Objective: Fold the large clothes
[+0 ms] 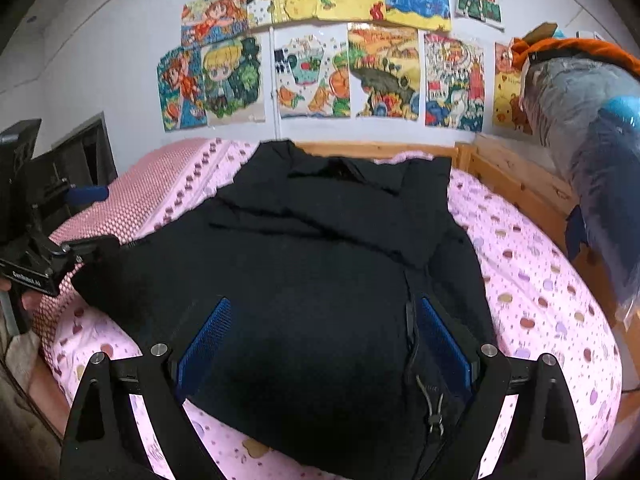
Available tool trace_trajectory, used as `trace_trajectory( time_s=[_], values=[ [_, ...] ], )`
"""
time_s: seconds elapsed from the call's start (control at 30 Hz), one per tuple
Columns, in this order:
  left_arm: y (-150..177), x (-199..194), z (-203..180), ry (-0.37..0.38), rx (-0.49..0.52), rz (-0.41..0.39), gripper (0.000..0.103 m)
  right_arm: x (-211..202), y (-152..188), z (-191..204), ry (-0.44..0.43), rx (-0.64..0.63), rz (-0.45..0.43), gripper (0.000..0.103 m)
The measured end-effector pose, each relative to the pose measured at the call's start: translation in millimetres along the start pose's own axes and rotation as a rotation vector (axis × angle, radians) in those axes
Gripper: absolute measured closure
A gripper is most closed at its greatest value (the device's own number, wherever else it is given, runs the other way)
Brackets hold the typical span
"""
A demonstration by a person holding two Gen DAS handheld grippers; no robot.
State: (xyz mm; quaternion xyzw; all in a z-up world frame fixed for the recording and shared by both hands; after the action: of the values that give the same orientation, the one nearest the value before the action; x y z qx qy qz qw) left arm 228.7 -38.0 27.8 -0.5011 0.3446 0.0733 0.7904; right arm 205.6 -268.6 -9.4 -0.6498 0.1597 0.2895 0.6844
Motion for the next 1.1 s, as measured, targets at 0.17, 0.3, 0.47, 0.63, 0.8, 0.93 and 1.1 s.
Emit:
trace_trajectory(
  time_s=[0.17, 0.3, 0.47, 0.63, 0.8, 0.93, 1.1],
  values=[
    [10.2, 1.3, -15.4, 0.060, 0.089, -0.002, 0.000, 11.8, 22.8, 3.0, -0.010, -0.019, 0.061, 0.012],
    [28.9, 9.5, -33.7, 0.095, 0.204, 0.058, 0.000, 18.9, 44.6, 6.6, -0.021, -0.062, 0.120, 0.012],
    [60.3, 23.3, -49.9, 0.178, 0.243, 0.167, 0.000, 22.9, 71.1, 15.6, -0.011, -0.147, 0.193, 0.012],
    [78.4, 28.4, -55.5, 0.165, 0.310, 0.200, 0.000, 23.9, 85.2, 20.4, 0.000, -0.184, 0.229, 0.012],
    [82.2, 28.0, -56.9, 0.134, 0.363, 0.204, 0.000, 27.4, 90.7, 23.8, 0.030, -0.230, 0.247, 0.010],
    [82.1, 30.6, -53.2, 0.077, 0.386, 0.205, 0.000, 31.6, 87.9, 24.1, 0.087, -0.276, 0.234, 0.005],
    [77.5, 31.6, -40.3, 0.061, 0.337, 0.202, 0.000, 31.7, 79.1, 25.6, 0.124, -0.293, 0.191, 0.003]
  ],
)
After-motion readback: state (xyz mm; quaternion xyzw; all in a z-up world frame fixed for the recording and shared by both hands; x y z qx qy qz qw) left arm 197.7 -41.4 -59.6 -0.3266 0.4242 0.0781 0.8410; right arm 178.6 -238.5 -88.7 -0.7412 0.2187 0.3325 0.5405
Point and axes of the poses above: each gripper's, at about its wrist camera, not at the fingertips, and x roughly the way its jaws point, z to its left, y to its underside, the point moved 9 cm from there along x, roughly the way its jaws point, and after that the axes turned 6 degrees about x, right-handed, at the moved point
